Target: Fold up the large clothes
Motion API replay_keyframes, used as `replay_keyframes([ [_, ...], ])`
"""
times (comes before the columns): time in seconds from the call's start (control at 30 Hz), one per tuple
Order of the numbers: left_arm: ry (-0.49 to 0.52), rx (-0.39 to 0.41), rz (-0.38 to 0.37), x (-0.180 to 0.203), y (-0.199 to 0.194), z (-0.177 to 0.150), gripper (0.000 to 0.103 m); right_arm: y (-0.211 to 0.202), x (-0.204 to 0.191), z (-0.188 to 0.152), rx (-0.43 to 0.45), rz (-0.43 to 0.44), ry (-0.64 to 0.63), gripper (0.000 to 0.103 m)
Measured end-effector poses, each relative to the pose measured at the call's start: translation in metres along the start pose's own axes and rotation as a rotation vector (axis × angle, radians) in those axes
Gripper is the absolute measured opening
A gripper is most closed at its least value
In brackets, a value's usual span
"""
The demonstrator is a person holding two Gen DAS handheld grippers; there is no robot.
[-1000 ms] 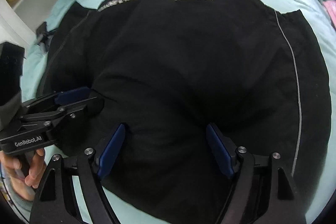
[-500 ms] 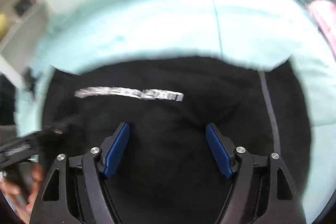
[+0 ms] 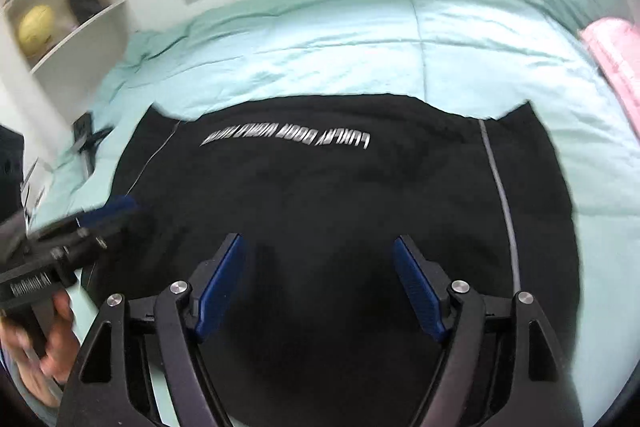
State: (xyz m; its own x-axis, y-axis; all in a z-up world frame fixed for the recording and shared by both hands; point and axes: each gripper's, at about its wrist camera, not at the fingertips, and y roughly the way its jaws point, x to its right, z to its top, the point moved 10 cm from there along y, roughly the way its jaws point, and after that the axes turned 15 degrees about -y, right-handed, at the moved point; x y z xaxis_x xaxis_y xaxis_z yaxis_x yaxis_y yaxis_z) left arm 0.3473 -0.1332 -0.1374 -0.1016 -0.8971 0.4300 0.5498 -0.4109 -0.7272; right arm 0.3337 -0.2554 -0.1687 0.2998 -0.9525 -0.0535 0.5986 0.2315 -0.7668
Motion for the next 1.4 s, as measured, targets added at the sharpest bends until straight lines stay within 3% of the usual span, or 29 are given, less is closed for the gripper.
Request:
replay_keyframes([
  [0.07, 0.005, 0.006, 0.057, -0.014, -0.011, -0.022, 0.067, 0.001, -0.019, -0.024, -0.051, 0.020, -0.036, 0.080],
  [0.17, -0.039, -0.032, 0.141, -0.039, 0.016, -0.044, 0.068, 0.027, -0.029, -0.050, -0.104, -0.026, -0.085, 0.081],
  [0.23, -0.092, -0.065, 0.124, -0.062, 0.033, -0.051, 0.069, 0.030, -0.012, -0.071, -0.090, -0.036, -0.091, 0.085],
  [0.3, -0.106, -0.018, 0.104, -0.072, 0.048, -0.052, 0.070, 0.032, -0.015, -0.072, 0.012, -0.052, -0.109, 0.089],
  [0.33, -0.106, -0.006, 0.102, -0.072, 0.051, -0.055, 0.070, 0.029, -0.017, -0.073, 0.103, -0.074, -0.138, 0.090],
  [0.4, -0.103, 0.007, 0.105, -0.073, 0.053, -0.055, 0.070, 0.030, -0.017, -0.082, 0.180, -0.098, -0.140, 0.090],
  [0.6, -0.051, 0.102, 0.092, -0.076, 0.045, -0.062, 0.071, 0.029, -0.015, -0.087, 0.195, -0.104, -0.124, 0.090],
  [0.7, 0.013, 0.251, 0.052, -0.072, 0.031, -0.075, 0.071, 0.031, -0.013, -0.082, 0.193, -0.106, -0.109, 0.090],
  [0.8, 0.019, 0.244, 0.062, -0.070, 0.029, -0.077, 0.071, 0.024, -0.012, -0.081, 0.181, -0.149, -0.100, 0.090],
  [0.93, -0.008, 0.176, 0.047, -0.064, 0.024, -0.081, 0.071, 0.009, -0.011, -0.094, 0.159, -0.133, -0.018, 0.091],
  [1.07, 0.048, 0.093, 0.018, -0.067, -0.014, -0.095, 0.071, -0.011, -0.020, -0.125, 0.085, -0.103, -0.023, 0.092],
  [1.13, 0.094, 0.167, 0.032, -0.069, -0.053, -0.091, 0.071, -0.024, -0.018, -0.146, 0.015, -0.199, -0.113, 0.092],
  [1.23, 0.142, 0.257, 0.094, -0.091, -0.104, -0.080, 0.081, -0.046, -0.002, -0.165, -0.041, -0.356, -0.207, 0.092],
  [1.3, 0.131, 0.271, 0.179, -0.120, -0.127, -0.065, 0.081, -0.064, 0.012, -0.167, -0.035, -0.373, -0.207, 0.092],
  [1.4, 0.074, 0.289, 0.236, -0.156, -0.144, -0.042, 0.081, -0.100, 0.045, -0.149, 0.032, -0.366, -0.117, 0.092],
])
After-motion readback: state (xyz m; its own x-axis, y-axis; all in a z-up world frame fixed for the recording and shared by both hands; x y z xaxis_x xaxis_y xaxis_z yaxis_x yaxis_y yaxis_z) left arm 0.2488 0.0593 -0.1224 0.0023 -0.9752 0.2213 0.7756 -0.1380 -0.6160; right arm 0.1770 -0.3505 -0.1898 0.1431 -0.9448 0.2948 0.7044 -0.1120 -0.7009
